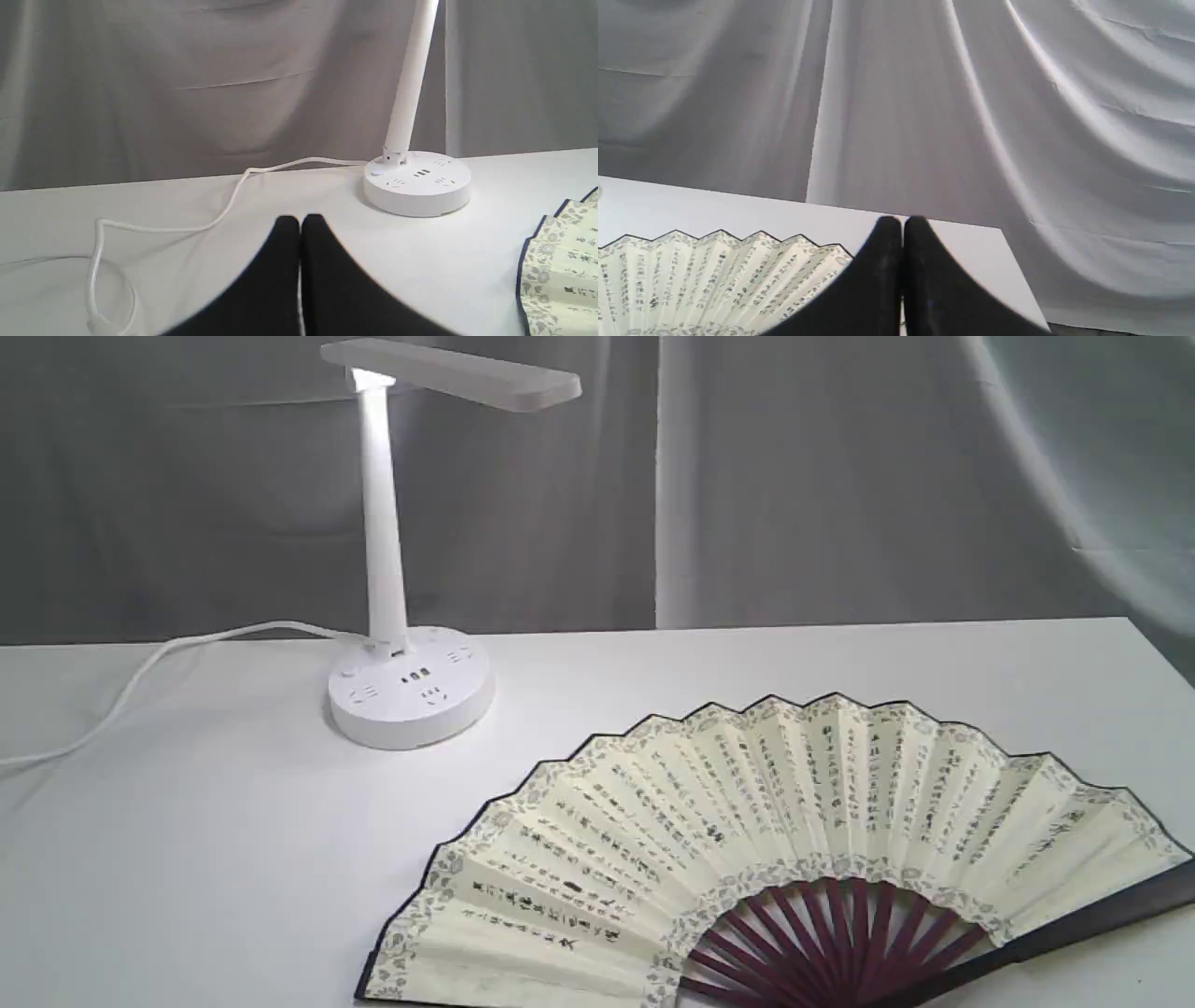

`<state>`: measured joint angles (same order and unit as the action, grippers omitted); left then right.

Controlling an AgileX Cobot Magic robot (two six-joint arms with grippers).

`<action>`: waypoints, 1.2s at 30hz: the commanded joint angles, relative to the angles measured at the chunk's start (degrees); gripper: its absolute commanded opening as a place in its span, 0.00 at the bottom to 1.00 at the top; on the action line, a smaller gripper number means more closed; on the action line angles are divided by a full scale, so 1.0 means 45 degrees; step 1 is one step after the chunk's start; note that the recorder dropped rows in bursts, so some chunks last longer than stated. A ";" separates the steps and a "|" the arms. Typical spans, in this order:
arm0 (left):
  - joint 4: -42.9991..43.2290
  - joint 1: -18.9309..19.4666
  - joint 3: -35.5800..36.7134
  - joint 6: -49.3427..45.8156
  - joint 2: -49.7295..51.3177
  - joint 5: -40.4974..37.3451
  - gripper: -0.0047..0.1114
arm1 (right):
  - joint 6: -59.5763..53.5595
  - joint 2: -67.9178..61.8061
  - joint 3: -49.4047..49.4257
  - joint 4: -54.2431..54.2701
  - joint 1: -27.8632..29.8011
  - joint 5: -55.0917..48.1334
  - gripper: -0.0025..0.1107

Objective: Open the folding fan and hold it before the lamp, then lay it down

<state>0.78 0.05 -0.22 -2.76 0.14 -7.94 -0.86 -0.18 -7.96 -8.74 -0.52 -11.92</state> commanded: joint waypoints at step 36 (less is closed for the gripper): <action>-0.0174 -0.0011 0.0049 0.0206 -0.0032 0.0038 0.04 | -0.0084 0.0040 0.1770 0.1785 -0.0027 0.0117 0.02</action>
<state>0.38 0.05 -0.22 -2.11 0.14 -7.94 -1.00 -0.28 -0.17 -1.12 -0.52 -11.26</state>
